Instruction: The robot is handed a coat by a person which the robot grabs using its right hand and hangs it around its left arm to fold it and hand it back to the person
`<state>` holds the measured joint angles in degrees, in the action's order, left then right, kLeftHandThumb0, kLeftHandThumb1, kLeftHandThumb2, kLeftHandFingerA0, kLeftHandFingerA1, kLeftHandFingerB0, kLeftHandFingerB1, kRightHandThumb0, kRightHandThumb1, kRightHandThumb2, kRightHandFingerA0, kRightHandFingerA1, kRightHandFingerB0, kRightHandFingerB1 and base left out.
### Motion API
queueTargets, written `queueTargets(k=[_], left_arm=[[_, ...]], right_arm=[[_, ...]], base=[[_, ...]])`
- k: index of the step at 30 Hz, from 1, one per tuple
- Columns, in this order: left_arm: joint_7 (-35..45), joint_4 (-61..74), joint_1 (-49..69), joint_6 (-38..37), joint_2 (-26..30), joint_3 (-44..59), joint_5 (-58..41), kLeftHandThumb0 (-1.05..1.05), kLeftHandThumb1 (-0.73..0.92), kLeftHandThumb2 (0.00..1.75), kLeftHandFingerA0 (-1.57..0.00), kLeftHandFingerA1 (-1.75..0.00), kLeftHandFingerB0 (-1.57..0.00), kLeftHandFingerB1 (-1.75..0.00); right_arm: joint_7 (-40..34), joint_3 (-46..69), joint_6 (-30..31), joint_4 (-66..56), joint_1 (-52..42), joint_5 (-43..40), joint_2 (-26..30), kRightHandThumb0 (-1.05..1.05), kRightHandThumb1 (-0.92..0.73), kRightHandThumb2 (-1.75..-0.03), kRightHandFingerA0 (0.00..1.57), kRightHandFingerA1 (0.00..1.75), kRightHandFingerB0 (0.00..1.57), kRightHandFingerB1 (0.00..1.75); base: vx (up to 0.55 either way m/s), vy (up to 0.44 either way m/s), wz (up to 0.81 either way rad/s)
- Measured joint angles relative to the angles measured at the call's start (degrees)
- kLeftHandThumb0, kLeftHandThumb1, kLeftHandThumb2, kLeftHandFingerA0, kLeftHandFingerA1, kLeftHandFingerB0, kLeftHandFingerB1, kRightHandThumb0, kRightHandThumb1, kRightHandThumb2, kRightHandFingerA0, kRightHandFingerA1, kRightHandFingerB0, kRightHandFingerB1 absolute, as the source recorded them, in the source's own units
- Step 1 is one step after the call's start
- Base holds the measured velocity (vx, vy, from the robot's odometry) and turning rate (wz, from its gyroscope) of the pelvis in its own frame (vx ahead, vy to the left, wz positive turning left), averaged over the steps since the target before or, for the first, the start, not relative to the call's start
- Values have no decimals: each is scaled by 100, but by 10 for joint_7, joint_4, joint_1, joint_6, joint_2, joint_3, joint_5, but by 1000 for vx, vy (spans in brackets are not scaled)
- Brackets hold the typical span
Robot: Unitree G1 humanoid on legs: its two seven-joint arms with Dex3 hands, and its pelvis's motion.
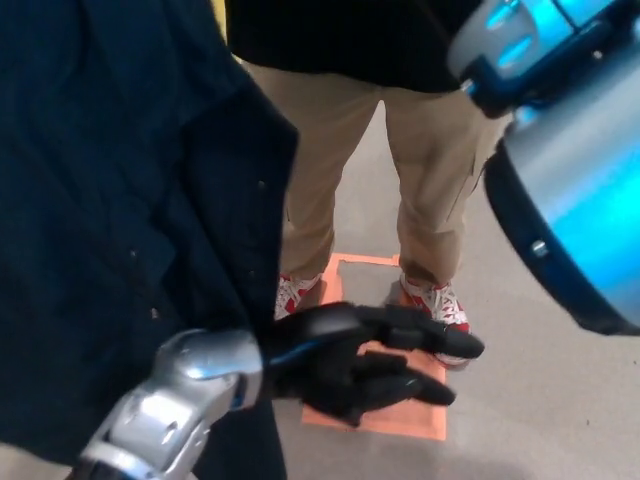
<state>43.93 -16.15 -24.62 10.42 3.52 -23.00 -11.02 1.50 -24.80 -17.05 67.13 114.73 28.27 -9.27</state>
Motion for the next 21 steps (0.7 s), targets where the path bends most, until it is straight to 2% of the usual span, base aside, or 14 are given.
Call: queueTargets(k=[1, 2, 4, 6, 9, 11, 12, 13, 14, 15, 18, 19, 20, 21], left_arm=[[-7, -14, -9, 0, -12, 0, 4, -67, 77, 63, -31, -39, -31, -34], [-14, -29, -18, 0, -24, 0, 9, -71, 63, 96, -28, -50, -28, -47], [-31, -56, -35, 0, -47, 4, 15, -70, 63, 96, -28, -50, -31, -48], [-47, -86, -53, 0, -70, 11, 20, -72, 62, 95, -31, -48, -33, -47], [-82, -154, -89, -3, -104, 29, 32, -67, 71, 62, -34, -34, -29, -31], [-98, -184, -110, -5, -111, 40, 37, -70, 65, 98, -27, -47, -30, -47], [-109, -202, -124, -8, -113, 49, 39, -70, 65, 98, -27, -47, -30, -47], [-118, -217, -137, -12, -114, 58, 40, -59, 81, 65, -38, -33, -40, -34], [-125, -229, -147, -14, -114, 63, 41, -57, 71, 104, -34, -51, -41, -54], [-136, -247, -162, -18, -113, 71, 42, -61, 75, 105, -24, -48, -33, -51], [-167, -293, -205, -29, -106, 91, 49, -55, 87, 66, -41, -52, -36, -33], [-177, -307, -219, -32, -102, 97, 52, -65, 73, 109, -31, -56, -19, -46], [-187, -320, -234, -35, -98, 102, 55, -65, 73, 109, -31, -56, -19, -46], [-195, -329, -244, -38, -94, 104, 58, -62, 91, 68, -37, -43, -39, -33]], right_arm=[[2, 1, -7, -6, -1, 0, -2, -33, -65, -61, 84, 128, 86, 72], [3, 0, -15, -14, -4, 0, -4, -33, -74, -62, 85, 163, 80, 81], [12, 6, -28, -29, -9, -2, -11, -36, -77, -69, 84, 164, 78, 75], [24, 11, -33, -49, -18, -7, -19, -31, -65, -59, 86, 107, 81, 57], [45, 14, -39, -105, -35, -9, -19, -24, -63, -58, 95, 103, 84, 61], [55, 20, -40, -139, -52, -15, -20, -21, -68, -60, 84, 119, 79, 80], [63, 23, -39, -167, -66, -18, -20, -21, -68, -60, 84, 119, 79, 80], [70, 25, -38, -191, -78, -19, -20, -19, -64, -61, 80, 146, 79, 84], [76, 27, -37, -208, -87, -20, -20, -23, -57, -58, 87, 137, 82, 81], [82, 28, -36, -231, -99, -21, -20, -27, -62, -58, 89, 160, 79, 88], [93, 30, -34, -291, -121, -21, -17, -30, -57, -92, 122, 140, 78, 102], [96, 32, -29, -316, -129, -21, -17, -26, -77, -65, 102, 145, 77, 109], [99, 35, -24, -338, -137, -21, -17, -26, -77, -65, 102, 145, 77, 109], [102, 38, -20, -353, -143, -21, -16, -31, -84, -65, 115, 120, 91, 101]], base=[[0, 0, 0], [0, 0, 0], [0, 0, 0], [0, 0, 0], [0, 0, 0], [0, 0, 0], [0, 0, 0], [0, 0, 0], [0, 0, 0], [0, 0, 0], [0, 0, 0], [0, 0, 0], [0, 0, 0], [0, 0, 0]])
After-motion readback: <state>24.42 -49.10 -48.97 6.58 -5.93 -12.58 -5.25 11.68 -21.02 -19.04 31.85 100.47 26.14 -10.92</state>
